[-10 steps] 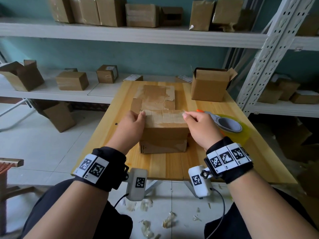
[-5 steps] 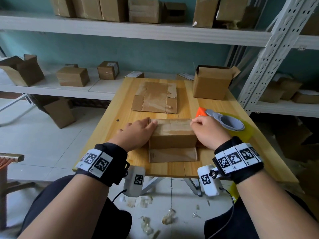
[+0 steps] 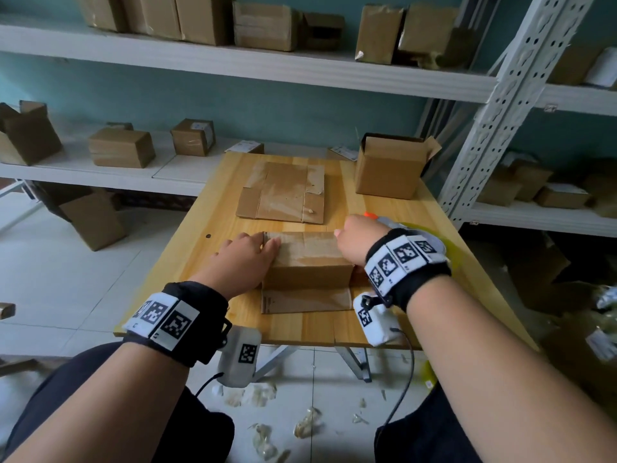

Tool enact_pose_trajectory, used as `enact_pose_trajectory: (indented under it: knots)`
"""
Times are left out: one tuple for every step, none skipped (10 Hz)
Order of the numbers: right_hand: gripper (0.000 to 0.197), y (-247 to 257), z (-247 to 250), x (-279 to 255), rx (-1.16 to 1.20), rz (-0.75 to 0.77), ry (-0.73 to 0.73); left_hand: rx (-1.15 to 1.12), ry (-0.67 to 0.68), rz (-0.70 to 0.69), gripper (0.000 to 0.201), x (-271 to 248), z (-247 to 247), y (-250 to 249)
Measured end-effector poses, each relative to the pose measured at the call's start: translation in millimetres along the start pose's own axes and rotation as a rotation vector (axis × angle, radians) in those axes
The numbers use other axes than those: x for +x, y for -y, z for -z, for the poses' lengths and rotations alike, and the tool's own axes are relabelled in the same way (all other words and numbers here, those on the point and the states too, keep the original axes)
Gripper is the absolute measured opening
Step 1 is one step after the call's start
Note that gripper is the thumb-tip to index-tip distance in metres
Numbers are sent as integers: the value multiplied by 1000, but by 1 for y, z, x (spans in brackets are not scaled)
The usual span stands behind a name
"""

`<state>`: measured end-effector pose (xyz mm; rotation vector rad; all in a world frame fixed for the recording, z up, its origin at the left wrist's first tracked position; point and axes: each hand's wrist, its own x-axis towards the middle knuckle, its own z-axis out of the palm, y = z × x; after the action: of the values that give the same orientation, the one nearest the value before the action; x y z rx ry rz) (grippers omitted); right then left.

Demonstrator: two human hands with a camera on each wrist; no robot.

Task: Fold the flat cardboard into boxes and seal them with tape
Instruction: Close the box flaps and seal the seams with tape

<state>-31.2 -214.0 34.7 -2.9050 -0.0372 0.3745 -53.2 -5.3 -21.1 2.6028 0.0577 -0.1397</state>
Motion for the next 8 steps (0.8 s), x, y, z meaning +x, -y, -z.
enact_pose_trajectory:
  knots:
    - [37, 16, -16, 7, 296, -144, -140, 3, -9, -9, 47, -1, -2, -1]
    - [46, 27, -32, 11, 174, -182, -192, 15, -36, -31, 47, -1, -2, -2]
    - [59, 31, -37, 3, 71, -190, -228, 30, -52, -26, 44, -5, 0, -9]
    - [74, 29, -39, -3, 46, -191, -216, 71, -44, 16, 43, -9, 6, -24]
    - [72, 32, -35, -3, 61, -224, -199, 3, -51, 72, 51, -4, 9, -43]
    - [67, 33, -32, -3, 43, -237, -185, -13, -54, 230, 81, -4, 2, -57]
    - [61, 30, -28, -5, -8, -221, -172, -37, -67, 370, 89, -7, -5, -58]
    - [55, 22, -25, -3, -3, -181, -106, -90, -100, 321, 72, -2, -5, -51]
